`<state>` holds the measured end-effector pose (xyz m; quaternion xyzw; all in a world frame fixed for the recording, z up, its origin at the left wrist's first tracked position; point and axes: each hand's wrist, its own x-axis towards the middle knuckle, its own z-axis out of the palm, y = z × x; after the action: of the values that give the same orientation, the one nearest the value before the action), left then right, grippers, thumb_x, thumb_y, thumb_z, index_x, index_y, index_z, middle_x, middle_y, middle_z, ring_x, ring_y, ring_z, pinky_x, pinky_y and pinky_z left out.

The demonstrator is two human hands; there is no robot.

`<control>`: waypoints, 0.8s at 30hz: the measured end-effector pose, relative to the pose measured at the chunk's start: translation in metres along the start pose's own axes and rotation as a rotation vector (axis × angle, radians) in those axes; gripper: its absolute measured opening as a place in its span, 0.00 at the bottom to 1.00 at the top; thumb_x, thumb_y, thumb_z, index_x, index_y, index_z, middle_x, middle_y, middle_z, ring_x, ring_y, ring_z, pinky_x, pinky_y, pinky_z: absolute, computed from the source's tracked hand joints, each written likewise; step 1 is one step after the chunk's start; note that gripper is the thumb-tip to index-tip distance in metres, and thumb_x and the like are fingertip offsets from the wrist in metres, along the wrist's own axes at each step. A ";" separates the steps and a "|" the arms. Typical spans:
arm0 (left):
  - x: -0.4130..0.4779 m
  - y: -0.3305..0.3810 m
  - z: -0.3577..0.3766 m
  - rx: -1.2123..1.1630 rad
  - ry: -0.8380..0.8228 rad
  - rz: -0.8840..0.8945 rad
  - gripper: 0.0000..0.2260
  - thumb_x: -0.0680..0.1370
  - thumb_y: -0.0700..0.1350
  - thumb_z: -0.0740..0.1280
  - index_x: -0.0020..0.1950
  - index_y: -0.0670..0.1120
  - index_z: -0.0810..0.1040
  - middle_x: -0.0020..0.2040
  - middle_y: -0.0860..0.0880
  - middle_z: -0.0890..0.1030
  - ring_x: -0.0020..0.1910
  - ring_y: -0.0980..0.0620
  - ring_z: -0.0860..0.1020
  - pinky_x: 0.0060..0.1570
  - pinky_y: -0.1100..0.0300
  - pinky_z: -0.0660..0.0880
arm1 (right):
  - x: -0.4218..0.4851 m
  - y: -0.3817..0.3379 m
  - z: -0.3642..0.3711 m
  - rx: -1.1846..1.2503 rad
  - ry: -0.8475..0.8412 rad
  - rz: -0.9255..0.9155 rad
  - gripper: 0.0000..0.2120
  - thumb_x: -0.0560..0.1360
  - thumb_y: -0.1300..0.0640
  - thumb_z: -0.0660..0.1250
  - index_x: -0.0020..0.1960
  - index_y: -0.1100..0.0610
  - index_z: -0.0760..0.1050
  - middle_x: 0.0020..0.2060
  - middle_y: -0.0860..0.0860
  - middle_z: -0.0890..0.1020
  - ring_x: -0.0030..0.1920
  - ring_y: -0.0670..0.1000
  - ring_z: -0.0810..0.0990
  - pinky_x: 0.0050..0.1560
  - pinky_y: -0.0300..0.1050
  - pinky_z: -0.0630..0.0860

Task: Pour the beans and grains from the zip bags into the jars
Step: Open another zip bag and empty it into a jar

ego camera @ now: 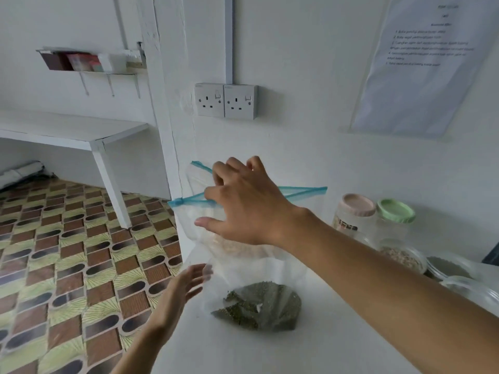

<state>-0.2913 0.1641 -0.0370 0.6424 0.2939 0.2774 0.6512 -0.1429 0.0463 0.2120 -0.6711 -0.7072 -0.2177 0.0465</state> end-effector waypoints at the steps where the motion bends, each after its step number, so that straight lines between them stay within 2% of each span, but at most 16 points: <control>1: -0.002 -0.011 -0.001 -0.014 -0.019 -0.031 0.21 0.86 0.53 0.52 0.68 0.45 0.78 0.64 0.49 0.83 0.65 0.49 0.80 0.67 0.49 0.72 | 0.007 -0.003 0.003 0.026 -0.025 -0.025 0.27 0.78 0.32 0.60 0.63 0.49 0.80 0.62 0.52 0.73 0.62 0.53 0.70 0.61 0.56 0.66; 3: -0.004 -0.023 -0.002 -0.015 -0.049 -0.062 0.17 0.82 0.48 0.58 0.67 0.46 0.78 0.64 0.50 0.83 0.66 0.51 0.79 0.66 0.52 0.73 | 0.019 -0.008 0.010 0.085 -0.085 -0.045 0.27 0.77 0.32 0.63 0.62 0.51 0.81 0.67 0.52 0.72 0.65 0.52 0.71 0.64 0.54 0.70; 4: -0.005 -0.026 -0.003 0.040 -0.059 -0.052 0.15 0.82 0.44 0.60 0.66 0.47 0.78 0.62 0.53 0.84 0.65 0.53 0.80 0.64 0.56 0.74 | 0.024 -0.011 0.013 0.130 -0.104 -0.039 0.25 0.76 0.32 0.65 0.59 0.51 0.81 0.65 0.51 0.73 0.63 0.51 0.73 0.60 0.51 0.73; 6: -0.005 -0.027 0.000 0.219 -0.090 -0.014 0.10 0.82 0.42 0.68 0.62 0.52 0.80 0.57 0.62 0.84 0.60 0.59 0.82 0.60 0.62 0.78 | 0.031 -0.014 0.020 0.206 -0.122 0.002 0.19 0.75 0.33 0.68 0.48 0.50 0.76 0.52 0.49 0.78 0.49 0.50 0.77 0.47 0.45 0.74; 7: -0.004 -0.027 0.002 0.318 -0.087 0.006 0.08 0.79 0.45 0.72 0.58 0.54 0.82 0.55 0.65 0.84 0.56 0.60 0.83 0.58 0.62 0.79 | 0.034 -0.015 0.023 0.229 -0.125 0.024 0.18 0.76 0.35 0.69 0.44 0.50 0.73 0.46 0.48 0.78 0.44 0.49 0.76 0.44 0.44 0.73; 9: -0.001 -0.026 0.005 0.472 -0.046 0.051 0.04 0.75 0.52 0.73 0.49 0.55 0.85 0.49 0.62 0.86 0.50 0.58 0.84 0.55 0.58 0.80 | 0.034 -0.014 0.027 0.300 -0.130 0.058 0.13 0.77 0.43 0.71 0.43 0.50 0.72 0.43 0.48 0.80 0.41 0.49 0.77 0.43 0.45 0.75; 11: 0.001 -0.021 0.007 0.503 -0.022 0.093 0.05 0.78 0.52 0.71 0.45 0.55 0.85 0.45 0.57 0.86 0.46 0.56 0.84 0.53 0.52 0.81 | 0.027 -0.008 0.025 0.370 -0.116 0.079 0.08 0.77 0.49 0.72 0.43 0.50 0.76 0.43 0.49 0.82 0.42 0.51 0.78 0.46 0.45 0.76; 15: 0.001 0.002 0.023 0.411 -0.020 0.175 0.09 0.81 0.53 0.63 0.47 0.55 0.83 0.47 0.54 0.86 0.50 0.55 0.84 0.53 0.53 0.80 | 0.000 0.019 0.011 0.486 -0.052 0.161 0.03 0.80 0.53 0.68 0.48 0.49 0.76 0.45 0.47 0.82 0.45 0.51 0.78 0.47 0.46 0.74; 17: 0.005 0.018 0.033 0.334 0.002 0.195 0.11 0.82 0.51 0.61 0.49 0.51 0.83 0.47 0.52 0.86 0.49 0.54 0.85 0.54 0.52 0.79 | -0.020 0.040 0.004 0.551 0.011 0.230 0.02 0.81 0.55 0.66 0.49 0.49 0.77 0.45 0.47 0.81 0.45 0.51 0.78 0.48 0.49 0.76; 20: 0.011 0.044 0.049 0.194 0.033 0.228 0.14 0.81 0.50 0.62 0.51 0.41 0.81 0.47 0.46 0.87 0.49 0.49 0.86 0.54 0.51 0.79 | -0.053 0.072 -0.006 0.663 0.210 0.361 0.03 0.80 0.56 0.67 0.47 0.52 0.76 0.39 0.47 0.80 0.41 0.51 0.77 0.45 0.49 0.76; 22: 0.014 0.060 0.060 0.090 0.085 0.246 0.12 0.80 0.48 0.64 0.51 0.39 0.80 0.45 0.42 0.87 0.46 0.47 0.86 0.51 0.50 0.80 | -0.077 0.093 -0.010 0.733 0.352 0.454 0.06 0.79 0.56 0.69 0.44 0.54 0.77 0.35 0.45 0.78 0.38 0.49 0.77 0.42 0.45 0.75; 24: 0.016 0.076 0.071 0.005 0.149 0.278 0.11 0.78 0.47 0.67 0.50 0.39 0.81 0.42 0.40 0.86 0.40 0.47 0.85 0.45 0.51 0.80 | -0.103 0.111 -0.009 0.772 0.454 0.533 0.08 0.79 0.56 0.70 0.42 0.55 0.77 0.33 0.46 0.78 0.36 0.51 0.79 0.41 0.48 0.77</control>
<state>-0.2271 0.1297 0.0391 0.6562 0.2504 0.4109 0.5813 -0.0278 -0.0521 0.2107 -0.6978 -0.5126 -0.0616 0.4966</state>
